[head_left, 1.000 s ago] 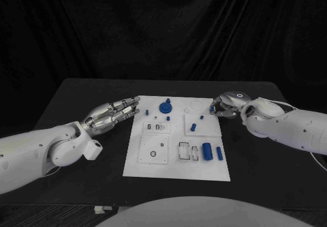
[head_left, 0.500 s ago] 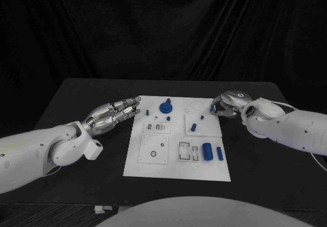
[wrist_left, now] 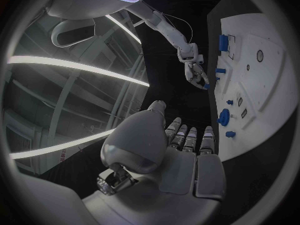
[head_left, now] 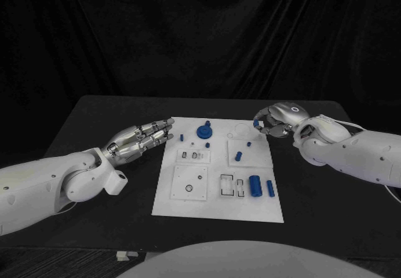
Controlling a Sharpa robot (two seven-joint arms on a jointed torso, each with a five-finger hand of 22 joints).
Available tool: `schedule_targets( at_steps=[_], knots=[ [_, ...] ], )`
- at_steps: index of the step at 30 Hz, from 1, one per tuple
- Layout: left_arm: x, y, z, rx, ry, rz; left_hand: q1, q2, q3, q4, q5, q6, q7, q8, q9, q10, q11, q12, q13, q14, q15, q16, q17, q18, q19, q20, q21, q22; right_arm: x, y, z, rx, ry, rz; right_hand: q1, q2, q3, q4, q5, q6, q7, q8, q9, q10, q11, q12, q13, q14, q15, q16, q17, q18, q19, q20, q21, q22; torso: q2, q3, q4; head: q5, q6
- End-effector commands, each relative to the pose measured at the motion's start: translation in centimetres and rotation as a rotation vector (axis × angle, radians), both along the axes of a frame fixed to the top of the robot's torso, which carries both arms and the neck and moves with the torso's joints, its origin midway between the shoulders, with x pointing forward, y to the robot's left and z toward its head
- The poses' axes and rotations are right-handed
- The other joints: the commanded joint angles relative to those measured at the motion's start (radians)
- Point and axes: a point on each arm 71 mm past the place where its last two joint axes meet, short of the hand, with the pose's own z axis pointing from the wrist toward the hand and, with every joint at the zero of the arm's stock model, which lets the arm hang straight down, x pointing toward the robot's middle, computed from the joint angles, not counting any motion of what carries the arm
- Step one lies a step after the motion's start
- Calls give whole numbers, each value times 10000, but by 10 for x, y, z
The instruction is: Assemble the parts on the task board
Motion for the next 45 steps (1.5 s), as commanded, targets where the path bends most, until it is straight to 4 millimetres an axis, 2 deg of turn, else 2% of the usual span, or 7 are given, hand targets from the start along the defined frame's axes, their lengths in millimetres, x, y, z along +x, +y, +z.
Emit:
schedule_targets(
  at_steps=[1,10,16,22,25,31,45],
  knots=[
    [-1,-2,0,-142,12,-121,41,10,72,-13,43,-29,34,63,15,-15,33,-21,4,-4,61,-36,-10,145,-24,57,-34,-17,-2,10,12,331,-363,-90,94,8,0,-60,58,48,40,51,19,1047,87,36,2633,569,76,-19,-31,56,379,77,-71,1534,-3,-8,1,54,-2],
    [0,-5,0,-168,10,-177,45,11,101,-17,53,-27,51,68,16,-12,51,-16,5,-4,63,-36,-10,143,-24,62,-34,-17,-17,61,25,834,-5,967,-106,-115,-62,-38,-51,77,99,125,72,1047,137,36,2633,560,122,-60,-109,71,368,108,-149,1509,-8,-10,-2,115,-2],
    [0,-5,0,-166,8,-166,46,12,109,-18,56,-23,54,69,17,-11,54,-15,6,-4,64,-36,-10,143,-24,62,-34,-17,-29,96,20,910,468,1638,-166,-147,-78,-35,-121,56,115,131,80,1047,144,36,2633,550,137,-94,-168,84,355,118,-209,1485,-15,-21,10,136,-2],
    [0,-4,0,-161,-5,-136,47,11,110,-18,57,-18,55,71,18,-11,55,-11,6,-4,64,-36,-10,142,-24,63,-34,-17,-37,119,12,899,597,2034,-183,-153,-79,-38,-145,71,117,145,89,1047,145,36,2633,545,143,-112,-197,88,352,123,-228,1478,-21,-17,21,194,-2],
    [0,-4,0,-161,-4,-139,48,10,115,-20,58,-5,57,75,20,-9,57,-1,8,-4,66,-36,-10,142,-24,63,-34,-17,-38,127,9,875,711,2154,-186,-155,-80,-39,-149,73,119,147,90,1047,145,36,2633,546,145,-110,-193,90,350,124,-234,1476,-11,-5,27,212,-2],
    [0,-7,0,-175,17,-203,49,7,120,-21,59,-8,60,75,19,-8,60,-2,8,-4,66,-36,-10,142,-24,64,-34,-17,-43,146,1,720,1131,2466,-212,-183,-88,-48,-171,62,127,150,95,1047,148,36,2633,536,157,-139,-241,99,341,133,-275,1459,-19,-20,8,178,-2],
    [0,-11,-1,-221,44,-323,49,7,120,-21,59,-8,60,75,19,-8,60,-2,8,-4,66,-36,-10,142,-24,64,-34,-17,-45,160,-19,356,1830,2546,-224,-204,-85,-67,-166,28,134,139,93,1047,148,36,2633,522,171,-183,-312,109,328,142,-326,1438,14,-10,9,166,-2]
  ],
)
